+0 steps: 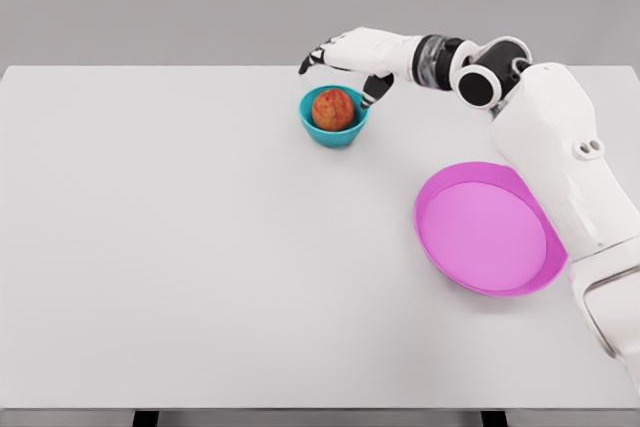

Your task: Put the apple from the pink plate into the blue bowl with your right arm

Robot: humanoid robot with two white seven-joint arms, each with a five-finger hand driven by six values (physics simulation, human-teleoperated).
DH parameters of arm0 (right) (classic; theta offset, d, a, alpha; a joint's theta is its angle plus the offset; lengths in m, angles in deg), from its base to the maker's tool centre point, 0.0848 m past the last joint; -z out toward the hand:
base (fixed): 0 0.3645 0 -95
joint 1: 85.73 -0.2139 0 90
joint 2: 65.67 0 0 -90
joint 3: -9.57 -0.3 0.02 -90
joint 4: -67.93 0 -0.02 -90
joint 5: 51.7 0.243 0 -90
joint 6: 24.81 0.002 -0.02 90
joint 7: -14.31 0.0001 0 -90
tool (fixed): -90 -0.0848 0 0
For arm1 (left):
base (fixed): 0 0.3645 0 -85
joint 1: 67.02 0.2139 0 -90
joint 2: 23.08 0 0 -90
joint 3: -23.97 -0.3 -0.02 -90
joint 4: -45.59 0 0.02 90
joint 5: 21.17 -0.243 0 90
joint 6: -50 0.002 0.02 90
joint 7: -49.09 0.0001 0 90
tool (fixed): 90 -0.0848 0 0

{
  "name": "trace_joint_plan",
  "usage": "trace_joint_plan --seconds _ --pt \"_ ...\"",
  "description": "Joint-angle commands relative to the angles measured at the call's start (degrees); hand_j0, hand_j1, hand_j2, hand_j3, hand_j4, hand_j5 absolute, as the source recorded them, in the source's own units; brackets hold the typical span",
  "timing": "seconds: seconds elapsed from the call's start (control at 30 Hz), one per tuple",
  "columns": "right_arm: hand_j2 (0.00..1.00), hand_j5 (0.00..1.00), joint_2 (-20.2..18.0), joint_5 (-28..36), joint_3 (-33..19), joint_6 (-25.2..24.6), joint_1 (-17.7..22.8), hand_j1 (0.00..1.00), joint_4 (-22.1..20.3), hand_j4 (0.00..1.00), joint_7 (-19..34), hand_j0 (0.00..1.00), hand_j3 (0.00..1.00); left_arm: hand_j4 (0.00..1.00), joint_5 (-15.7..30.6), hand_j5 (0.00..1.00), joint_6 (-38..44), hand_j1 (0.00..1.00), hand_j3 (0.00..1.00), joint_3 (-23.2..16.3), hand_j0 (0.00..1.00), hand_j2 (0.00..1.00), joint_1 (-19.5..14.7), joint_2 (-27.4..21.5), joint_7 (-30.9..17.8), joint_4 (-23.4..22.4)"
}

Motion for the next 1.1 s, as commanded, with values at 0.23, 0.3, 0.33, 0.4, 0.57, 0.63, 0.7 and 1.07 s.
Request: trace_joint_plan --seconds 0.23,0.3,0.33,0.4,0.57,0.63,0.7,1.07 --pt "1.0 1.0 -17.2 13.8 -6.1 10.1 6.6 1.0 -20.0 1.0 0.0 1.0 1.0 1.0 0.0 1.0 0.0 1.0 1.0 0.0 1.0 1.0 0.0 0.0 0.0 0.0" --pt "1.0 1.0 -20.7 14.6 -8.4 10.1 10.5 1.0 -24.5 1.0 0.0 1.0 1.0 1.0 0.0 1.0 0.0 1.0 1.0 0.0 1.0 1.0 0.0 0.0 0.0 0.0" --pt "1.0 1.0 -21.7 14.9 -8.8 10.1 11.2 1.0 -24.8 1.0 0.0 1.0 1.0 1.0 0.0 1.0 0.0 1.0 1.0 0.0 1.0 1.0 0.0 0.0 0.0 0.0" --pt "1.0 1.0 -24.4 17.5 -8.8 10.1 12.8 1.0 -24.1 1.0 0.0 1.0 1.0 1.0 0.0 1.0 0.0 1.0 1.0 0.0 1.0 1.0 0.0 0.0 0.0 0.0" --pt "1.0 1.0 -16.6 17.8 -30.5 10.1 27.0 1.0 -26.9 1.0 0.0 1.0 1.0 1.0 0.0 1.0 0.0 1.0 1.0 0.0 1.0 1.0 0.0 0.0 0.0 0.0" --pt "1.0 1.0 -15.1 17.9 -35.7 10.1 29.4 1.0 -28.1 1.0 0.0 1.0 1.0 1.0 0.0 1.0 0.0 1.0 1.0 0.0 1.0 1.0 0.0 0.0 0.0 0.0" --pt "1.0 1.0 -15.1 17.9 -35.7 10.1 29.9 1.0 -28.0 1.0 0.0 1.0 1.0 1.0 0.0 1.0 0.0 1.0 1.0 0.0 1.0 1.0 0.0 0.0 0.0 0.0" --pt "1.0 1.0 -15.7 17.8 -36.1 10.1 34.2 1.0 -28.1 1.0 0.0 1.0 1.0 1.0 -0.4 1.0 -0.4 1.0 1.0 0.2 1.0 1.0 -0.2 0.0 0.0 0.1"
